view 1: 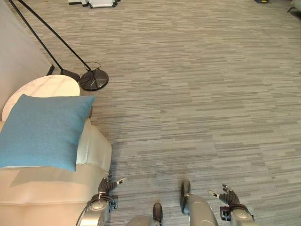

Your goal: Pick up all the scattered cushions and arrange them neatly on the sofa.

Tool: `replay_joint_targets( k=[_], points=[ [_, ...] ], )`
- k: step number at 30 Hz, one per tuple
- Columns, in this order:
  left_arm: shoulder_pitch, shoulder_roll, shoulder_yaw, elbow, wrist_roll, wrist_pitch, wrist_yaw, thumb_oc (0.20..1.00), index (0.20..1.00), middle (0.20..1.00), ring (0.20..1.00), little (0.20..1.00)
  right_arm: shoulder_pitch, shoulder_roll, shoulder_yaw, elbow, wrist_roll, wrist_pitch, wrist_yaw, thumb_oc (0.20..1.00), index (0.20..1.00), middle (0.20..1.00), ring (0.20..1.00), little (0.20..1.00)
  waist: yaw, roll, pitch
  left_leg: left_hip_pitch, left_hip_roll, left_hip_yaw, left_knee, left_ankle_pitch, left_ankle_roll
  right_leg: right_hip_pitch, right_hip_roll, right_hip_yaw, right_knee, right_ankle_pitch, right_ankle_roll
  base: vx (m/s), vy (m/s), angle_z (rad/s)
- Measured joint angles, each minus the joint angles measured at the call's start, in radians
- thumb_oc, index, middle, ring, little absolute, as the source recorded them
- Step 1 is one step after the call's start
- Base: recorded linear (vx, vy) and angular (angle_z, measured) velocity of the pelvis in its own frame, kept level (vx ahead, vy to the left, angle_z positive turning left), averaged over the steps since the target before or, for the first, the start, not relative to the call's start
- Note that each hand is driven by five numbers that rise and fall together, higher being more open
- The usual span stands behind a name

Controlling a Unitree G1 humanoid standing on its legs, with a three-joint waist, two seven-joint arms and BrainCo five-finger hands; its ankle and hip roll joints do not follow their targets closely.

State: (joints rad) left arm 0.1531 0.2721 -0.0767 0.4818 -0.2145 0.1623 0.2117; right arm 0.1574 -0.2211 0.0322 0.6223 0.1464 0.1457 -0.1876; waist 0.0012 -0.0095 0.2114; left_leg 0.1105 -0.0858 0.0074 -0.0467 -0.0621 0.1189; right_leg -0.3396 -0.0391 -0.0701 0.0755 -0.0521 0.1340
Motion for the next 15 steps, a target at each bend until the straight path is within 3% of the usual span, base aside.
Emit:
replay_joint_targets(
  k=[2,3,6,7,8,9,10,11,12,13,15],
  points=[
    [0.025,0.014,0.0,-0.007,0.008,-0.001,-0.01,1.0,1.0,1.0,1.0,1.0,0.031,0.006,-0.015,0.0,0.001,0.01,-0.001,1.0,1.0,1.0,1.0,1.0,0.0,-0.039,-0.018,0.025,-0.008,-0.053,-0.005,-0.04,-0.002,0.04,-0.007,0.02,-0.057,0.024,0.002,0.37,-0.152,0.65],
    [0.032,0.012,-0.001,-0.008,0.015,-0.001,-0.014,1.0,1.0,1.0,1.0,1.0,0.034,0.005,-0.018,0.002,0.0,0.01,-0.001,1.0,1.0,1.0,1.0,1.0,0.0,-0.045,-0.024,0.04,0.004,-0.069,-0.012,-0.054,-0.007,0.051,-0.001,0.011,-0.058,0.063,-0.015,0.26,-0.109,0.65],
    [0.035,0.002,-0.009,-0.013,0.039,-0.002,-0.024,1.0,1.0,1.0,1.0,1.0,0.04,0.0,-0.044,0.007,0.001,0.006,0.0,1.0,1.0,1.0,1.0,1.0,-0.014,-0.028,-0.034,0.078,0.06,-0.109,-0.012,-0.074,-0.056,0.088,0.04,-0.019,-0.062,0.133,-0.033,0.41,-0.201,0.53],
    [0.04,-0.003,-0.008,-0.006,0.038,-0.001,-0.026,1.0,1.0,1.0,1.0,1.0,0.003,-0.006,-0.044,0.031,0.002,0.006,0.001,1.0,1.0,1.0,1.0,1.0,-0.011,-0.015,-0.034,0.085,0.096,-0.105,0.022,-0.1,-0.093,0.12,0.072,-0.028,-0.068,0.154,-0.06,0.35,-0.226,0.23],
    [0.039,-0.005,-0.008,-0.005,0.038,-0.001,-0.026,1.0,1.0,1.0,1.0,1.0,-0.007,-0.007,-0.044,0.034,0.003,0.005,0.001,1.0,1.0,1.0,1.0,1.0,-0.013,-0.014,-0.033,0.083,0.1,-0.106,0.047,-0.108,-0.107,0.135,0.073,-0.042,-0.073,0.165,-0.076,0.43,-0.284,0.55],
    [0.021,-0.017,-0.008,-0.003,0.038,-0.002,-0.031,1.0,1.0,1.0,1.0,1.0,-0.025,-0.01,-0.045,0.044,0.007,0.004,0.001,1.0,1.0,1.0,1.0,1.0,-0.018,-0.019,-0.033,0.051,0.098,-0.105,0.157,-0.118,-0.125,0.184,0.068,-0.068,-0.101,0.165,-0.086,0.22,-0.165,0.81],
    [0.006,-0.025,-0.009,-0.001,0.038,-0.004,-0.036,1.0,1.0,1.0,1.0,1.0,-0.013,-0.011,-0.044,0.045,0.012,0.0,0.003,1.0,1.0,1.0,1.0,1.0,-0.016,-0.035,-0.038,-0.005,0.081,-0.094,0.305,-0.122,-0.149,0.234,0.062,-0.072,-0.146,0.165,-0.088,0.16,-0.137,0.76],
    [0.007,-0.027,-0.009,-0.001,0.037,-0.009,-0.037,1.0,1.0,1.0,1.0,1.0,-0.016,-0.013,-0.043,0.047,0.012,-0.003,0.003,1.0,1.0,1.0,1.0,1.0,0.001,-0.036,-0.039,-0.03,0.079,-0.079,0.374,-0.118,-0.157,0.254,0.062,-0.073,-0.161,0.164,-0.093,0.15,-0.127,0.54],
    [-0.006,-0.029,-0.013,0.002,0.037,-0.012,-0.038,1.0,1.0,1.0,1.0,1.0,-0.009,-0.021,-0.043,0.043,0.013,-0.012,0.003,1.0,1.0,1.0,1.0,1.0,0.0,-0.046,-0.039,-0.11,0.072,-0.071,0.545,-0.131,-0.186,0.271,0.053,-0.089,-0.163,0.183,-0.129,0.24,-0.146,0.43],
    [0.001,-0.031,-0.012,0.008,0.036,-0.012,-0.038,1.0,1.0,1.0,1.0,1.0,-0.011,-0.033,-0.041,0.038,0.013,-0.018,0.003,1.0,1.0,1.0,1.0,1.0,0.013,-0.039,-0.037,-0.167,0.095,-0.04,0.609,-0.134,-0.19,0.284,0.055,-0.128,-0.163,0.19,-0.184,0.18,-0.104,0.7],
    [-0.01,-0.031,-0.01,0.008,0.034,-0.011,-0.038,1.0,1.0,1.0,1.0,1.0,-0.022,-0.035,-0.046,0.043,0.013,-0.012,-0.001,1.0,1.0,1.0,1.0,1.0,-0.002,-0.036,-0.033,-0.251,0.121,0.067,0.524,-0.131,-0.182,0.283,0.04,-0.182,-0.163,0.172,-0.208,0.19,-0.049,0.84]
  ],
)
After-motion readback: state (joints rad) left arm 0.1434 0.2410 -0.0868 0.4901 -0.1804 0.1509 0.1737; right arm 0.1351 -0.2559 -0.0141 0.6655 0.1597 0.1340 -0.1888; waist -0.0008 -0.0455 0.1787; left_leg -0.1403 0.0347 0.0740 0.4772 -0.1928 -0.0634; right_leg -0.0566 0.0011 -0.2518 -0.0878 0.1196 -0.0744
